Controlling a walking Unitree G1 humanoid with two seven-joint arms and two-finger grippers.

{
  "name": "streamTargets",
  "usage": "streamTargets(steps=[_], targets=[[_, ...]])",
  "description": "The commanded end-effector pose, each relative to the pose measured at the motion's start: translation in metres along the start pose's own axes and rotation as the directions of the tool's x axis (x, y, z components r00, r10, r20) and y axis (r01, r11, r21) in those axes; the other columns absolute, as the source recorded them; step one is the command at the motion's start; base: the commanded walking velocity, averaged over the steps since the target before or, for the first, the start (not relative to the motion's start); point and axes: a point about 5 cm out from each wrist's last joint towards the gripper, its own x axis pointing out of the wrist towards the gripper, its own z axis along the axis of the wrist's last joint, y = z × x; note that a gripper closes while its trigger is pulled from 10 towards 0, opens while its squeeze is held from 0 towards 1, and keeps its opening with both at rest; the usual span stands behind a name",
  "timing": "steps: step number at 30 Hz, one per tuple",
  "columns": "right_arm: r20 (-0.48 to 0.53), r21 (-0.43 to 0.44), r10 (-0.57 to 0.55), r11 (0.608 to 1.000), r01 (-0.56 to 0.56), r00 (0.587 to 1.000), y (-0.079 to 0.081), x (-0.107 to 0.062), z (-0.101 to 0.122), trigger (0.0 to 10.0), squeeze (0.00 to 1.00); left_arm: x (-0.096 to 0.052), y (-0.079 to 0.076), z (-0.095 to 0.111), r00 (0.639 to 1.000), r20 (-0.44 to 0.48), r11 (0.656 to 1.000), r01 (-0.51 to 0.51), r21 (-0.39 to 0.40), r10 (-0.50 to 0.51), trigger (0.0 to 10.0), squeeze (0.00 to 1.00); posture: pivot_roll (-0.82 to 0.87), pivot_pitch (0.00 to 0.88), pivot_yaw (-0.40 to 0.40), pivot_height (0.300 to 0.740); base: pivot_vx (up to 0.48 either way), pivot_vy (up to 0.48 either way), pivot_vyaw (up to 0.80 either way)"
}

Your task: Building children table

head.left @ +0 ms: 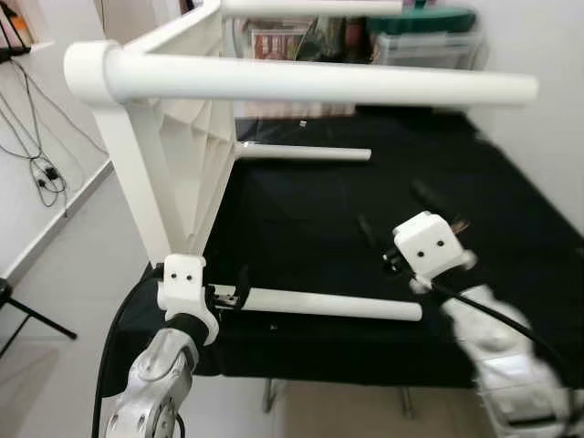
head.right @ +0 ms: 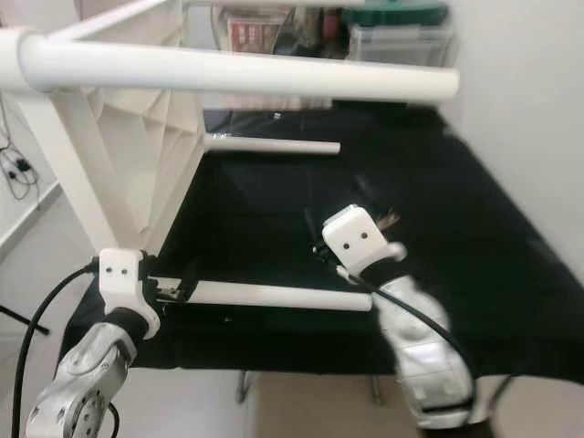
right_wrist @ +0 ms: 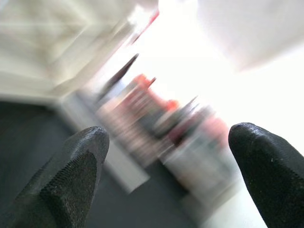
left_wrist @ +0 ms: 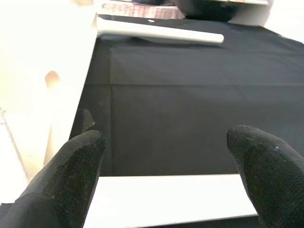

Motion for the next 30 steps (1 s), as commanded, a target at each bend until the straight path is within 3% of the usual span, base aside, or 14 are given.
streamTargets(steps=[1, 5, 8, 10, 19, 25, 30], targets=[[0.060, -0.059, -0.007, 0.998, 0.011, 0.998, -0.005, 0.001, 0.013, 10.0, 0.00, 0.001, 0.005, -0.002, 1.000, -0.018, 0.999, -0.020, -0.028, 0.019, 10.0, 0.00, -0.07, 0.061, 0.031, 0.740, 0.000, 0.000, 0.00], [0.110, -0.194, -0.080, 0.976, 0.100, 0.991, -0.033, 0.002, 0.027, 10.0, 0.00, 0.008, 0.019, 0.000, 0.999, -0.010, 0.999, -0.050, 0.000, 0.050, 10.0, 0.00, -0.09, 0.061, 0.045, 0.740, 0.000, 0.000, 0.00], [0.122, -0.226, -0.101, 0.966, 0.127, 0.987, -0.042, 0.002, 0.031, 10.0, 0.00, 0.011, 0.026, 0.002, 0.997, -0.005, 0.997, -0.073, -0.003, 0.073, 10.0, 0.00, -0.10, 0.060, 0.051, 0.740, 0.000, 0.000, 0.00], [0.136, -0.293, -0.120, 0.943, 0.155, 0.983, -0.055, -0.002, 0.037, 10.0, 0.00, 0.018, 0.041, 0.008, 0.993, 0.007, 0.993, -0.117, -0.028, 0.118, 10.0, 0.00, -0.12, 0.061, 0.066, 0.740, 0.000, 0.000, 0.00], [0.068, -0.323, -0.082, 0.941, 0.100, 0.994, -0.046, -0.018, 0.030, 10.0, 0.00, 0.025, 0.042, 0.014, 0.994, 0.020, 0.994, -0.106, -0.034, 0.106, 10.0, 0.00, -0.14, 0.058, 0.072, 0.740, 0.000, 0.000, 0.00], [0.073, -0.311, -0.080, 0.945, 0.099, 0.994, -0.043, -0.016, 0.032, 10.0, 0.00, 0.028, 0.041, 0.014, 0.994, 0.023, 0.994, -0.102, -0.040, 0.103, 10.0, 0.00, -0.13, 0.057, 0.075, 0.740, 0.000, 0.000, 0.00], [0.172, -0.308, -0.113, 0.938, 0.162, 0.979, -0.056, 0.001, 0.050, 10.0, 0.00, 0.033, 0.028, 0.019, 0.997, 0.048, 0.995, -0.064, -0.074, 0.067, 10.0, 0.00, -0.13, 0.053, 0.063, 0.740, 0.000, 0.000, 0.00]])
